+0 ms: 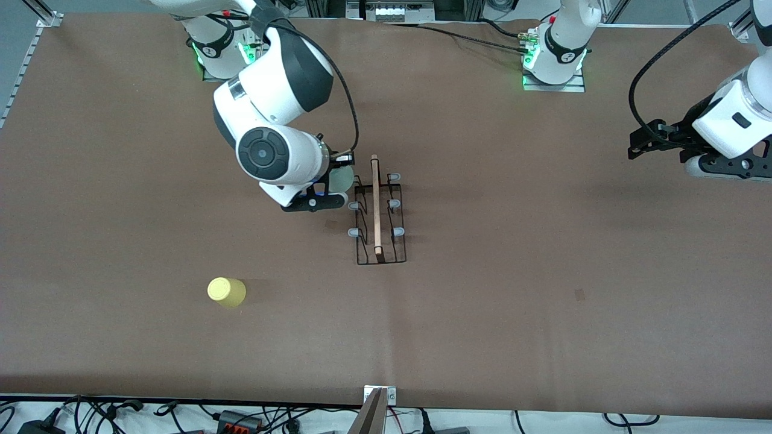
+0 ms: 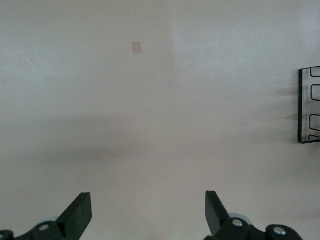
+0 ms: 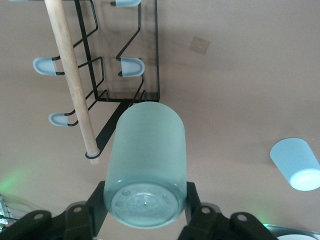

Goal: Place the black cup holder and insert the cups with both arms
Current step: 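Fit the teal cup onto a holder peg and open the right gripper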

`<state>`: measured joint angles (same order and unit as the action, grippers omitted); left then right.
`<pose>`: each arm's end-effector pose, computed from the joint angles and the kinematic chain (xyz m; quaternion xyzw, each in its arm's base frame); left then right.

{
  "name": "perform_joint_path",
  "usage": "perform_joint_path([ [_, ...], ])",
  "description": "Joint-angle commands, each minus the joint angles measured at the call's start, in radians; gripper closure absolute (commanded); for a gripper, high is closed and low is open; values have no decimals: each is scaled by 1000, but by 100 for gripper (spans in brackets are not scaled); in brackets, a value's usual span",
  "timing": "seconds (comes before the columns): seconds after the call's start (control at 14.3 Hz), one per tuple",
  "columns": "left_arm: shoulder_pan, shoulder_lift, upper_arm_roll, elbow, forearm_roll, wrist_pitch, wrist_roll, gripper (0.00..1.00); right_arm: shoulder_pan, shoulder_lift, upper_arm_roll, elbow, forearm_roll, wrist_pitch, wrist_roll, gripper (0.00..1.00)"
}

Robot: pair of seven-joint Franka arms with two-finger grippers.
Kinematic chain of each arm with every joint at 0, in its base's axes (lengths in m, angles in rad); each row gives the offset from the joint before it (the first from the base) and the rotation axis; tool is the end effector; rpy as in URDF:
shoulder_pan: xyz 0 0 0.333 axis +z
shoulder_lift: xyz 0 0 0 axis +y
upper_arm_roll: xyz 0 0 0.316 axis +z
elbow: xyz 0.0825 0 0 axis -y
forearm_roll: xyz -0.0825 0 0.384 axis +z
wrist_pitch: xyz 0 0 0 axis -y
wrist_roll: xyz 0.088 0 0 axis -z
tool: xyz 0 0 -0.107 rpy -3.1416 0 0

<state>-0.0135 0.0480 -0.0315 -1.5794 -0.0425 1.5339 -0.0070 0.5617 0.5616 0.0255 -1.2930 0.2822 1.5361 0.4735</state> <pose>0.5625 -0.0296 0.5907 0.9985 -0.0188 -0.0473 0.0208 0.5522 0.3999 0.4037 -0.9760 -0.0372 0.2093 0.0471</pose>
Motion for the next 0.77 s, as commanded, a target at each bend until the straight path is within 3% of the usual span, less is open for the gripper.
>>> perform_joint_path([
  [0.0,13,-20,2,-33,-20,14,-2,0,24,37,-9,23,18,-14,20,84],
  [0.7,55,-14,-14,-10,-17,-29,-2,0,61,99,-9,21,14,81,43,84],
])
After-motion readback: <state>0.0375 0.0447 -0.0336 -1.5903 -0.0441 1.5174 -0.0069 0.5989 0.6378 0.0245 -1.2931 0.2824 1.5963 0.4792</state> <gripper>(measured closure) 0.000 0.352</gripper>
